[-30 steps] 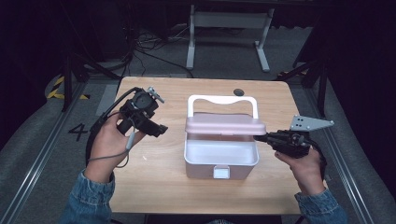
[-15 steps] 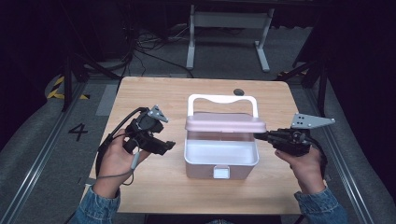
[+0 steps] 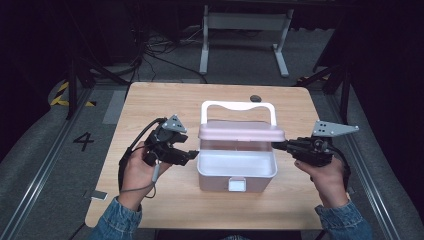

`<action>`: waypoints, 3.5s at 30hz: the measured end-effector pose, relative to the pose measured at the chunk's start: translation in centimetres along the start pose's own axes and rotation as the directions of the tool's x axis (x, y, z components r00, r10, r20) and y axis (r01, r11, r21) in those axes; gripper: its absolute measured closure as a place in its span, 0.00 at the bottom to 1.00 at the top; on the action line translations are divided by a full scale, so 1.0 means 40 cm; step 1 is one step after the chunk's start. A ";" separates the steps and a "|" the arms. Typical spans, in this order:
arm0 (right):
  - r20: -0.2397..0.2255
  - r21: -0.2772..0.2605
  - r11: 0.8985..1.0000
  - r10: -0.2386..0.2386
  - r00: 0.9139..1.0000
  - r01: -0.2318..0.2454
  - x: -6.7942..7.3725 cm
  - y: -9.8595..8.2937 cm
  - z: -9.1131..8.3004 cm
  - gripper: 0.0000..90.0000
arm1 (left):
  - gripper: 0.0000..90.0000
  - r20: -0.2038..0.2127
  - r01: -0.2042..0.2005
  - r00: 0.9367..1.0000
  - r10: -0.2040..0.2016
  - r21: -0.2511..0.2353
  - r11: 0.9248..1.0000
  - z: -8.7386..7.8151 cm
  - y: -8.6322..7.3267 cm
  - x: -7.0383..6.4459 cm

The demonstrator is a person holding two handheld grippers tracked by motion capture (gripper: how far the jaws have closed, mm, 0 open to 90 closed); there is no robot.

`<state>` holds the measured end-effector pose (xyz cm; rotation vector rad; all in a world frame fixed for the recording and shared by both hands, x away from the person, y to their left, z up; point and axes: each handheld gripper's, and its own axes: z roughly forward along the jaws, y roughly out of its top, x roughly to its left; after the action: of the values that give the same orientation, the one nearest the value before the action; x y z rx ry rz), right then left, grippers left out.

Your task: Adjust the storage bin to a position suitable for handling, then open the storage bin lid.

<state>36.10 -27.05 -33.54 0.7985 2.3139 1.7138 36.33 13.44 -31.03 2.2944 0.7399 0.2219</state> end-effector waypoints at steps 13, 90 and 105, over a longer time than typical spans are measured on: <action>-0.007 -0.004 1.000 0.017 1.000 -0.017 -0.002 0.002 -0.002 0.99 | 0.40 -0.077 -0.010 0.997 -0.001 -0.135 0.991 0.035 0.031 -0.007; 0.163 -0.025 0.999 0.041 0.986 -0.037 -0.021 -0.041 -0.111 0.90 | 0.67 -0.156 0.073 0.982 -0.107 -0.211 0.975 0.111 0.270 0.179; 0.163 -0.028 0.999 0.049 0.985 -0.045 -0.027 -0.045 -0.109 0.87 | 0.69 -0.188 0.129 0.968 -0.164 -0.186 0.974 0.169 0.269 0.242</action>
<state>34.59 -31.64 -33.94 0.9582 2.1789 1.6244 51.48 8.71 -29.21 2.0625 0.9518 0.4384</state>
